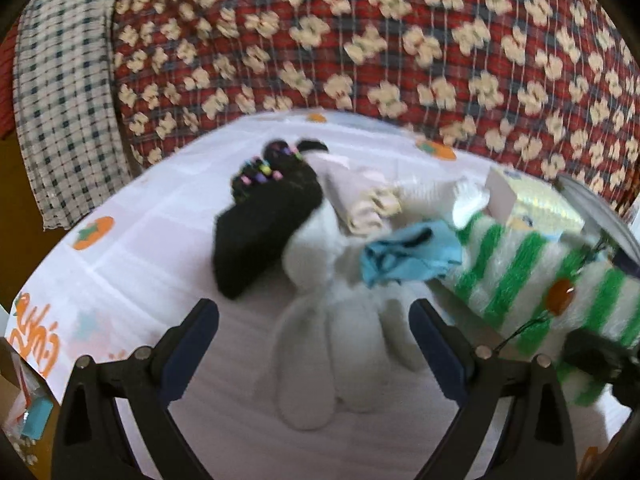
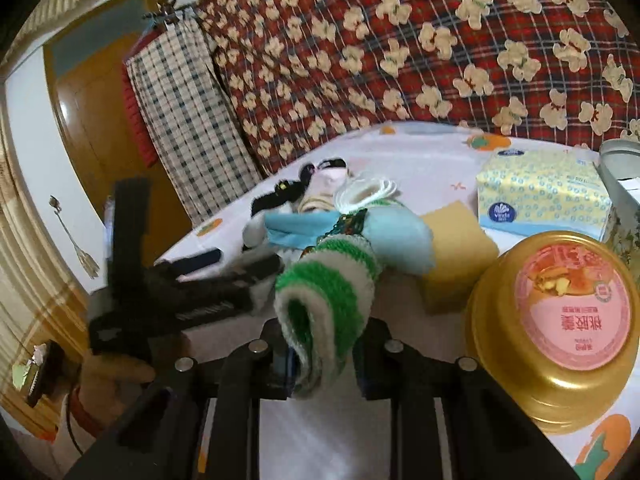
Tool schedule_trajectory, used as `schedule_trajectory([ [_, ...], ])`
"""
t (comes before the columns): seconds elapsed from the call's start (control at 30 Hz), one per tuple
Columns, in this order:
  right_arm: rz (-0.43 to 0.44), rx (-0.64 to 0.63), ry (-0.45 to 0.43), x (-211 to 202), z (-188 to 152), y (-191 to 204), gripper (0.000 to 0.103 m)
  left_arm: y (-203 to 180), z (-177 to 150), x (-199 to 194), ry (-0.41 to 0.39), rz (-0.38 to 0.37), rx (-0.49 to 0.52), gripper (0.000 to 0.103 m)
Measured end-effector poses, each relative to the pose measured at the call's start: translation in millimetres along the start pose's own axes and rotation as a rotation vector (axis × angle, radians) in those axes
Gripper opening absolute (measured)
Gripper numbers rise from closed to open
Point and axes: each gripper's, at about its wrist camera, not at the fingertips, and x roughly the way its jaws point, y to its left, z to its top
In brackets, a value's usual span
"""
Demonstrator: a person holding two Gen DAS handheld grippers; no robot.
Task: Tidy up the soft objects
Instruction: 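Reach the right gripper to the green-white striped sock and grasp it, then lift the striped sock with the right gripper while the left gripper grasps the white towel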
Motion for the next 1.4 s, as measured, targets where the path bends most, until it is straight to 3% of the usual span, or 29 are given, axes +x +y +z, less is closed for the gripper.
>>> schedule_trajectory([
  [0.1,0.020,-0.007,-0.038,-8,-2,1,0.023,-1,3,7,0.036,0.026,-0.007,0.096],
  [0.17,0.027,-0.018,-0.077,-14,-2,5,0.022,3,4,16,0.078,0.029,-0.037,0.078],
  [0.2,0.031,-0.022,-0.092,-16,-2,6,0.022,5,4,21,0.104,0.023,-0.052,0.074],
  [0.23,0.034,-0.026,-0.105,-19,-2,7,0.022,5,3,20,0.097,0.017,-0.060,0.066],
  [0.27,0.036,-0.030,-0.114,-20,-2,8,0.022,5,3,19,0.093,0.011,-0.062,0.065],
  [0.33,0.042,-0.039,-0.136,-23,-3,10,0.022,1,1,16,0.078,-0.001,-0.039,0.042],
  [0.43,0.041,-0.056,-0.161,-27,-4,14,0.021,-5,-2,12,0.059,-0.018,0.003,0.024],
  [0.63,0.021,-0.047,-0.219,-41,0,15,0.019,-1,2,-17,-0.068,-0.086,0.006,0.023],
  [0.7,0.037,-0.019,-0.246,-49,7,12,0.019,3,7,-32,-0.129,-0.092,0.006,0.013],
  [0.87,0.037,0.022,-0.316,-64,26,12,0.019,16,25,-67,-0.257,-0.108,-0.010,0.014],
  [1.0,0.077,0.082,-0.359,-75,37,6,0.019,23,28,-64,-0.231,-0.092,-0.021,0.017],
  [1.13,0.062,0.076,-0.405,-92,39,7,0.019,20,21,-56,-0.201,-0.121,-0.043,0.044],
  [1.23,0.006,0.040,-0.452,-109,41,8,0.019,4,19,-59,-0.215,-0.139,-0.010,0.048],
  [1.4,-0.038,0.059,-0.483,-123,44,-5,0.019,-33,31,-51,-0.195,-0.254,0.071,0.048],
])
